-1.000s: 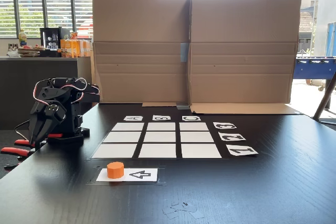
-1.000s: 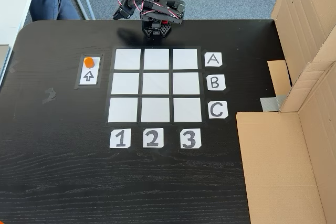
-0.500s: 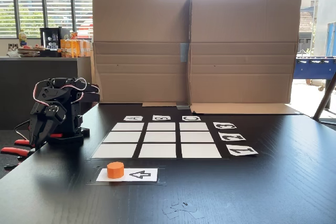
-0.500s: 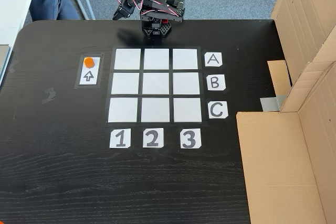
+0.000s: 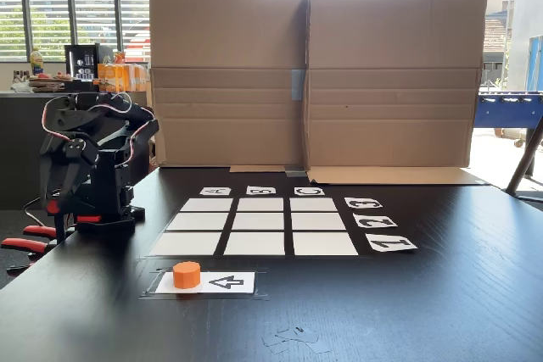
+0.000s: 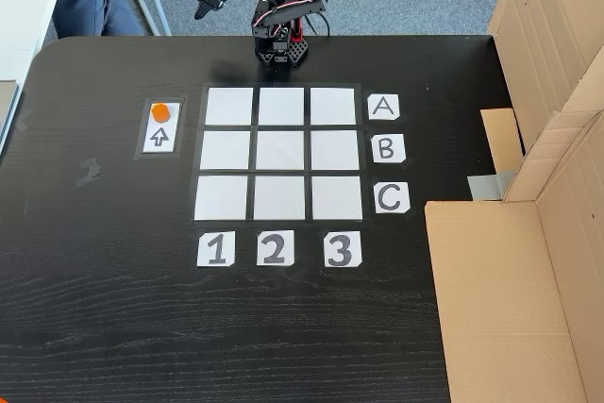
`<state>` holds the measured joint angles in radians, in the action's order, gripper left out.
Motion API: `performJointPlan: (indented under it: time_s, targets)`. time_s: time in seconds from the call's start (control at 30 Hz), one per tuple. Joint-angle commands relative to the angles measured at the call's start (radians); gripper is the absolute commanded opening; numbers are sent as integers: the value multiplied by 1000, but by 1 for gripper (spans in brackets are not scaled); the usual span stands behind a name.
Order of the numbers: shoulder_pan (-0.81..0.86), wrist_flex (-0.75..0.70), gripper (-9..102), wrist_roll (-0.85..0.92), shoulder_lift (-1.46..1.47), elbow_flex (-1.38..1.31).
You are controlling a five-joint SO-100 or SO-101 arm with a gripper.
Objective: Pick up the round, orange token and place it in the grid on square A1.
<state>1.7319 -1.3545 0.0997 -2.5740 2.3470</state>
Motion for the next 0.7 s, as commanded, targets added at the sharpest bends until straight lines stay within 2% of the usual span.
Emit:
performJointPlan:
  time_s: [0.0,0.13,0.67]
  targets:
    - [-32,-101,9,6,117,-190]
    - [-66,-186,10,9,262,-374]
    - [-222,-192,19,-32,683,-690]
